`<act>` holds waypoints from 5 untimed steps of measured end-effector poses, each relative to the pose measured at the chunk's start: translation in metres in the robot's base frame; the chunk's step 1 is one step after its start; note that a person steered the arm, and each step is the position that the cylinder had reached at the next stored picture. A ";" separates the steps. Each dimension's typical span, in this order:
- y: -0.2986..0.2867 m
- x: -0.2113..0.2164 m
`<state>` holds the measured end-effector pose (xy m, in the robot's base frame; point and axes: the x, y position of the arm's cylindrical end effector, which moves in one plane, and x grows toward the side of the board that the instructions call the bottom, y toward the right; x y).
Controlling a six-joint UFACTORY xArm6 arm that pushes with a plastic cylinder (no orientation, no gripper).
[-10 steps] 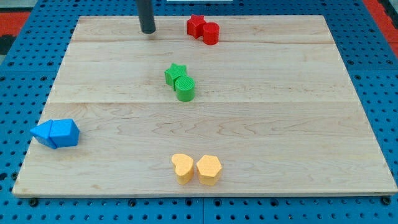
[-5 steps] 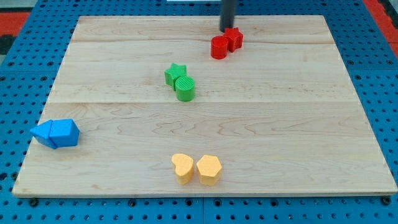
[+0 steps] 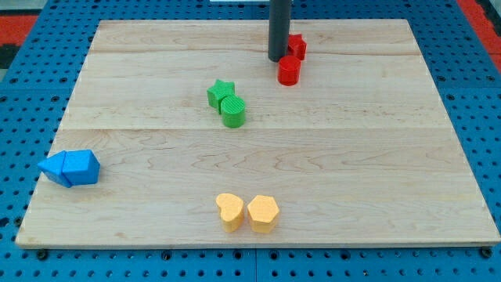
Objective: Move the red star towards top right
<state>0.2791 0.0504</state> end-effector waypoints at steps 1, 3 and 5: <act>0.041 -0.029; 0.006 -0.049; 0.001 -0.047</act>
